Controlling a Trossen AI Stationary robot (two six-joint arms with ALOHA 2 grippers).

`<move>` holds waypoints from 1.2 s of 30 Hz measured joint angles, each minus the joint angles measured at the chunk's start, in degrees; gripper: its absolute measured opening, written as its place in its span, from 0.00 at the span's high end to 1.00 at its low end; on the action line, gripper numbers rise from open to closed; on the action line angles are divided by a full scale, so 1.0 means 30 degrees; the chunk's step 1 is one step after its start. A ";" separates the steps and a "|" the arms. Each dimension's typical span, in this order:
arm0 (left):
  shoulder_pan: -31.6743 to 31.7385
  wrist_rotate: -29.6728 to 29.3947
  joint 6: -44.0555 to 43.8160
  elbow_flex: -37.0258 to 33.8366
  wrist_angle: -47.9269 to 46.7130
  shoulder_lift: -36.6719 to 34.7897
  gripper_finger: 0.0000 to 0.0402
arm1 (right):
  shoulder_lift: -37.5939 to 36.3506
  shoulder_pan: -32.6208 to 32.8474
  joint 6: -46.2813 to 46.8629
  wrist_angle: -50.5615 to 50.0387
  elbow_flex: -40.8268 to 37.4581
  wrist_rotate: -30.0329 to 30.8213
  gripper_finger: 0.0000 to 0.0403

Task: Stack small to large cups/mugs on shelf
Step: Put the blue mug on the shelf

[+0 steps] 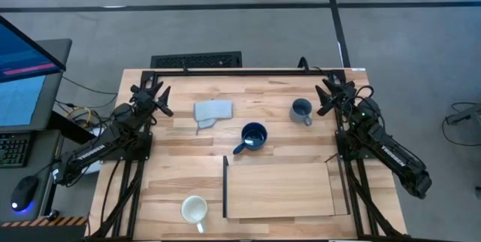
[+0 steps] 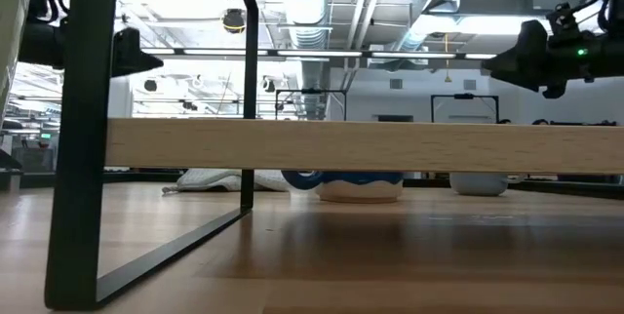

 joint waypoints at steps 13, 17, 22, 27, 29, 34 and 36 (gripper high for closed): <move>0.0001 0.2700 0.1318 0.0239 0.1374 0.0007 0.59 | 0.0004 0.0000 0.0001 -0.0802 0.0000 -0.0002 0.39; -0.0006 0.5693 0.2542 0.0264 0.2400 0.0007 0.59 | 0.0004 0.0000 -0.0022 -0.0723 0.0000 -0.0007 0.39; -0.0003 0.6456 0.2632 0.0313 0.5304 0.0003 0.59 | 0.0004 0.0000 -0.0101 0.0879 0.0000 -0.0012 0.39; 0.0001 0.5385 0.2225 0.1097 0.4963 0.0037 0.59 | 0.0004 0.0000 -0.0160 0.2320 0.0000 -0.0015 0.39; 0.0001 0.4946 0.2353 0.2214 0.3166 0.0330 0.59 | 0.0004 0.0000 -0.0156 0.2579 0.0015 -0.0015 0.39; -0.0004 0.4190 0.0690 0.4501 0.0247 0.2349 0.59 | 0.0004 0.0000 -0.0155 0.2548 0.0117 -0.0015 0.39; -0.0004 0.4204 0.0483 0.4767 0.0193 0.3103 0.59 | 0.0004 0.0000 -0.0155 0.2542 0.0117 -0.0015 0.39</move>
